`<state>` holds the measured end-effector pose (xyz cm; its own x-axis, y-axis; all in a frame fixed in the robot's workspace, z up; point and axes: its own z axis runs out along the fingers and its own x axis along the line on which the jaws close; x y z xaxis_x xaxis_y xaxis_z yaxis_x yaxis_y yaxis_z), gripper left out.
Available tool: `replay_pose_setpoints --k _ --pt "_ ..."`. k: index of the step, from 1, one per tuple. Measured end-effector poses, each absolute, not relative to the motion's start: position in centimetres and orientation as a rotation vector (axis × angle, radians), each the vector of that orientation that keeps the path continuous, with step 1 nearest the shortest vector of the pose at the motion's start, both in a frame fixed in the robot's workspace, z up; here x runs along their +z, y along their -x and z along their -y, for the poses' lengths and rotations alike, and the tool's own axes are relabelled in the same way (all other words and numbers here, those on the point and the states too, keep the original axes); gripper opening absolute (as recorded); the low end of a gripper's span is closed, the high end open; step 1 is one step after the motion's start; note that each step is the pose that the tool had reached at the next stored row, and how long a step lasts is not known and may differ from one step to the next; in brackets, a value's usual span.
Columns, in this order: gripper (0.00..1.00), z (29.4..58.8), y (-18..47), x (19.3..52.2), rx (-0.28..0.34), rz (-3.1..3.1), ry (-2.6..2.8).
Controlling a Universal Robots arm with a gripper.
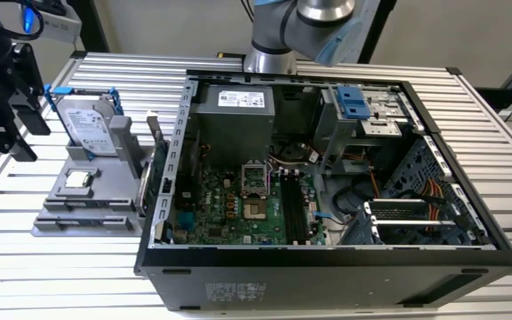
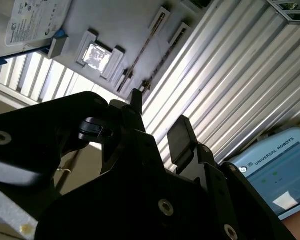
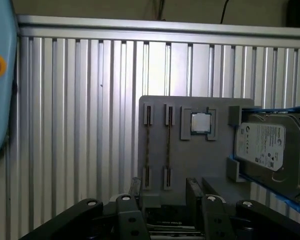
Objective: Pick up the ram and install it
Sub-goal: 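Pick up the ram and move it above insertion slot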
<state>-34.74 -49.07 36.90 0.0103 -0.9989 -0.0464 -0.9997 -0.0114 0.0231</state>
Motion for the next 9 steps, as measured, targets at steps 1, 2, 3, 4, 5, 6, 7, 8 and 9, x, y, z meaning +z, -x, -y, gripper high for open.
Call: replay_pose_setpoints --k 1,2,3,4,5,6,7,8,9 --pt "1.00 49.07 34.74 36.84 0.077 -2.197 2.221" --pt "1.00 49.07 34.74 36.79 0.077 -2.197 2.221" --pt "1.00 49.07 34.74 36.73 0.077 -2.197 2.221" --pt "1.00 49.07 34.74 36.67 0.077 -2.197 2.221" --pt "1.00 49.07 34.74 36.62 0.077 -2.198 2.221" --pt "1.00 49.06 34.74 36.56 0.077 -2.198 2.221" --pt "1.00 49.06 34.74 36.51 0.076 -2.198 2.221" --pt "1.00 49.06 34.74 36.45 0.076 -2.198 2.221" --pt "1.00 49.06 34.74 36.40 0.076 -2.198 2.221"
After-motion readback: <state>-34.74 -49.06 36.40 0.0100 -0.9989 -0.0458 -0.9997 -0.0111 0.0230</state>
